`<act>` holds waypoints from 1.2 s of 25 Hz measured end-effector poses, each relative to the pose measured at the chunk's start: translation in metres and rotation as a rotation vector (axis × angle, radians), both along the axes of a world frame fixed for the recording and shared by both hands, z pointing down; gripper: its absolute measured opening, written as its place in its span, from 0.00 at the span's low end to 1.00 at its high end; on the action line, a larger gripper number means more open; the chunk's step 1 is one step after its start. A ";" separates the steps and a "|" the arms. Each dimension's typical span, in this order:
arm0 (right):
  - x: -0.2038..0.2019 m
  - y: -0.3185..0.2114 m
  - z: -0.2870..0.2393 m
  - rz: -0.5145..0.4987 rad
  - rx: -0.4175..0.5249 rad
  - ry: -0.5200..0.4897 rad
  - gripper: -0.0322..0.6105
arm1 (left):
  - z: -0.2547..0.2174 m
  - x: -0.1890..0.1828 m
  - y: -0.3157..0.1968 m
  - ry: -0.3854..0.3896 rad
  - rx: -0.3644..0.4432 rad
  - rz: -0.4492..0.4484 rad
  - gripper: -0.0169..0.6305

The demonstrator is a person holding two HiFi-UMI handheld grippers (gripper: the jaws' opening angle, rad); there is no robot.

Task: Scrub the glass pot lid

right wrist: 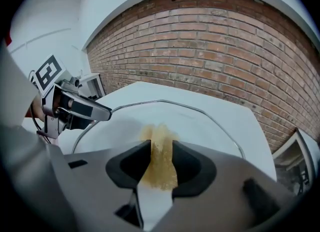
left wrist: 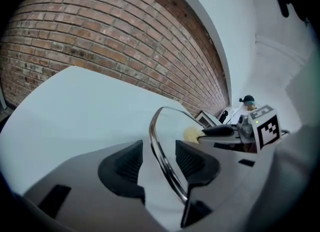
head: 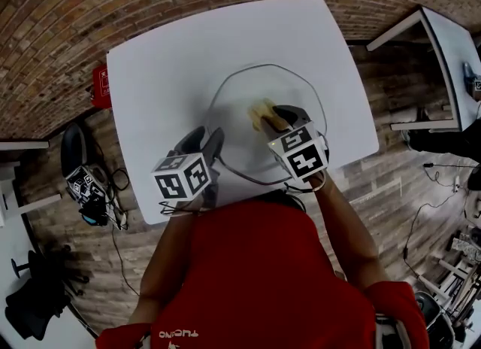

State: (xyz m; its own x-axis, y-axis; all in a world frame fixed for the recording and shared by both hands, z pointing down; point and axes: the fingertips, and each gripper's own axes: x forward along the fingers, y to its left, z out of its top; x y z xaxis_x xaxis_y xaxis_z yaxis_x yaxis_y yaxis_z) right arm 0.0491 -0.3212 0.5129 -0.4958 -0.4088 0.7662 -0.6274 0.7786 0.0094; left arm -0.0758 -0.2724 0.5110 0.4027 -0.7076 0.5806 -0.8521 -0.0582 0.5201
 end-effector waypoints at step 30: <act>-0.090 -0.024 -0.033 0.063 -0.012 -0.206 0.13 | 0.012 0.012 0.004 0.029 -0.055 0.030 0.22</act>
State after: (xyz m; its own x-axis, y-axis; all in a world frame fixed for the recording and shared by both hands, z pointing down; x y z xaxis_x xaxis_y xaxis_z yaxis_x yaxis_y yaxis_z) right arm -0.0414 -0.3453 0.4802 -0.6160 -0.4358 0.6562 -0.6629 0.7368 -0.1330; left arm -0.0639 -0.2681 0.5230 0.4402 -0.6626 0.6059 -0.8351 -0.0541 0.5474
